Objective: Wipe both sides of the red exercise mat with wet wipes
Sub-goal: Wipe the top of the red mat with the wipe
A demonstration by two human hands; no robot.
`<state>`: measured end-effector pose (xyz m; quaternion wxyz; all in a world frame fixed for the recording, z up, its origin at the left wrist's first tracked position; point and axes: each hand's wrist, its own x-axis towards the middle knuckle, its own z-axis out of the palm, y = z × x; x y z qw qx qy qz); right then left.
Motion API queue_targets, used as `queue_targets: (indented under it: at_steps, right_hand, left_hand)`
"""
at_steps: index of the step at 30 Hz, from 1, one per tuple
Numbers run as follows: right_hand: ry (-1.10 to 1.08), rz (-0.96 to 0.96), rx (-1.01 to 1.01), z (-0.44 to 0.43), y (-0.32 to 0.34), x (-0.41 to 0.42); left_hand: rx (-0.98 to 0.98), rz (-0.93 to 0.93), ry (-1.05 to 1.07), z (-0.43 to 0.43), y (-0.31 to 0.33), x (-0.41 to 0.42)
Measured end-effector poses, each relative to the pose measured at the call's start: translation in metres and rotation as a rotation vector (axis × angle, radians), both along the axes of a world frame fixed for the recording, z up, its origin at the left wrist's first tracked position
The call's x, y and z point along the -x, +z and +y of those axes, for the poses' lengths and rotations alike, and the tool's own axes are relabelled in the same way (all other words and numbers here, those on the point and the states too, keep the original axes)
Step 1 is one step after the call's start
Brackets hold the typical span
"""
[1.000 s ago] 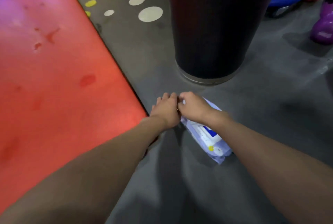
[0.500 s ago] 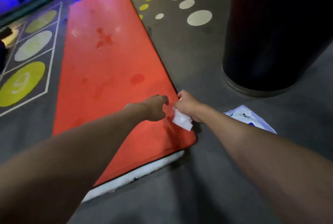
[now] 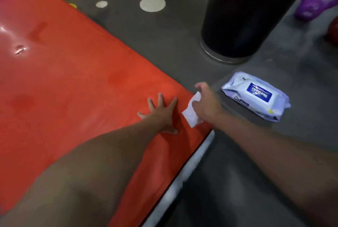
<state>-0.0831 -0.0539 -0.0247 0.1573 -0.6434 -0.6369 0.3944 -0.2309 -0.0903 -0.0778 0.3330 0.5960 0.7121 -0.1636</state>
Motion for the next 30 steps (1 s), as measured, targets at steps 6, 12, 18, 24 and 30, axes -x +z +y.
queue_targets:
  at_steps: [6,12,18,24,30]
  right_hand:
    - [-0.146,0.027,-0.019,-0.016,-0.002,0.028]
    - [-0.110,-0.559,-0.340,-0.030,-0.055,0.039]
    - [-0.050,-0.495,-0.298,-0.040,-0.055,0.070]
    - [0.130,-0.763,-0.446,-0.067,-0.079,0.043]
    - [0.125,-0.727,-0.182,-0.069,-0.061,0.049]
  left_hand:
    - [-0.040,-0.026,0.069,0.000,0.001,-0.003]
    - [-0.048,0.014,0.067,0.003,-0.012,-0.004]
    - [-0.033,-0.008,0.056,0.002,-0.007,0.004]
    - [-0.044,-0.041,0.012,0.001,-0.001,0.009]
    - [-0.055,0.136,-0.354,0.010,0.011,0.044]
